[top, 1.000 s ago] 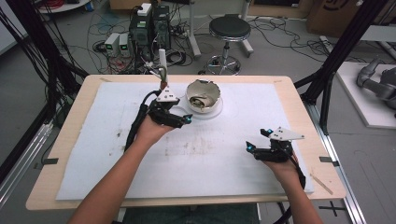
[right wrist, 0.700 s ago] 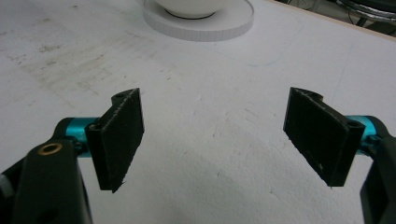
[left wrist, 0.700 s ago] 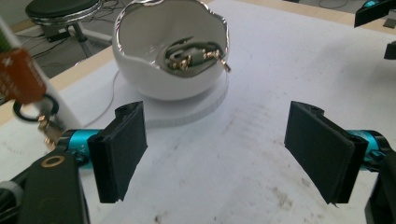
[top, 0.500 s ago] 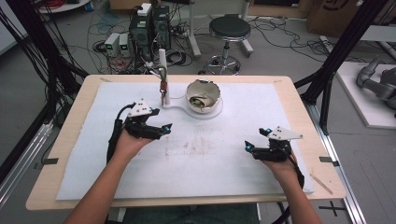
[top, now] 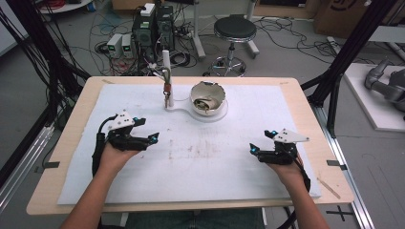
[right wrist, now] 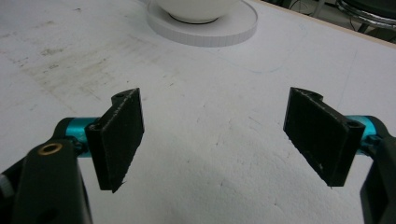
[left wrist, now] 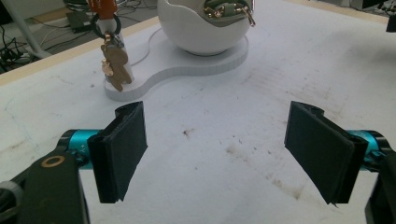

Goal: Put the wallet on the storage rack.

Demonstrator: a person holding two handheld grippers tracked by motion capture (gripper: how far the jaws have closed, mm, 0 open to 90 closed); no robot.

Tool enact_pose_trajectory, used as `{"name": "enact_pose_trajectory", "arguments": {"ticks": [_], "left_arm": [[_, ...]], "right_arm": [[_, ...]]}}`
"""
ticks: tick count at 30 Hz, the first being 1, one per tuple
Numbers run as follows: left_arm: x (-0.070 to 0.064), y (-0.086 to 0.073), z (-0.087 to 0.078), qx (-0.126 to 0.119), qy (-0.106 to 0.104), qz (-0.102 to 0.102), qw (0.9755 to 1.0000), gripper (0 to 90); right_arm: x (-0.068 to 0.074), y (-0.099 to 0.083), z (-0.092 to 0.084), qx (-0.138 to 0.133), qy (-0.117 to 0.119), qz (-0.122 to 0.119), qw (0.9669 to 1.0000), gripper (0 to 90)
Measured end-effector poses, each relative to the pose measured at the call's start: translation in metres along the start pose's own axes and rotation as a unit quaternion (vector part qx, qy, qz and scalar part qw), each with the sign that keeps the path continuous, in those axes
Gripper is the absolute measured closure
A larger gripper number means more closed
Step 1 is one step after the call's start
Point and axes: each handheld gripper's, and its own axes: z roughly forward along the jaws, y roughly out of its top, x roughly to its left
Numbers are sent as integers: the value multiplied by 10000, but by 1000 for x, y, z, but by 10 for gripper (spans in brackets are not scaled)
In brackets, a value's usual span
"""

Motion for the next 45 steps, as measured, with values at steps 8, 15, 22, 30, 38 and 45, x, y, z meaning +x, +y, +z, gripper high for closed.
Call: {"name": "enact_pose_trajectory", "arguments": {"ticks": [8, 15, 22, 30, 38, 45], "left_arm": [[-3, -16, -12, 12, 36, -145, 9999, 209], [1, -25, -16, 35, 134, -187, 9997, 209], [5, -29, -12, 106, 151, -201, 9996, 209], [4, -30, -13, 92, 121, -201, 9997, 209], [4, -30, -14, 97, 134, -199, 9997, 209], [4, -31, -13, 106, 115, -189, 9997, 209]], "right_arm": [[-5, -2, 0, -31, -38, 1, 10000, 206], [-6, -2, 0, -38, -81, -28, 10000, 206], [-7, -2, 1, -15, -81, -30, 10000, 206], [-7, -2, -2, -9, -102, -33, 9999, 206], [-7, -2, -2, -23, -110, -30, 9999, 206], [-7, -2, -2, -22, -118, -21, 9999, 206]]}}
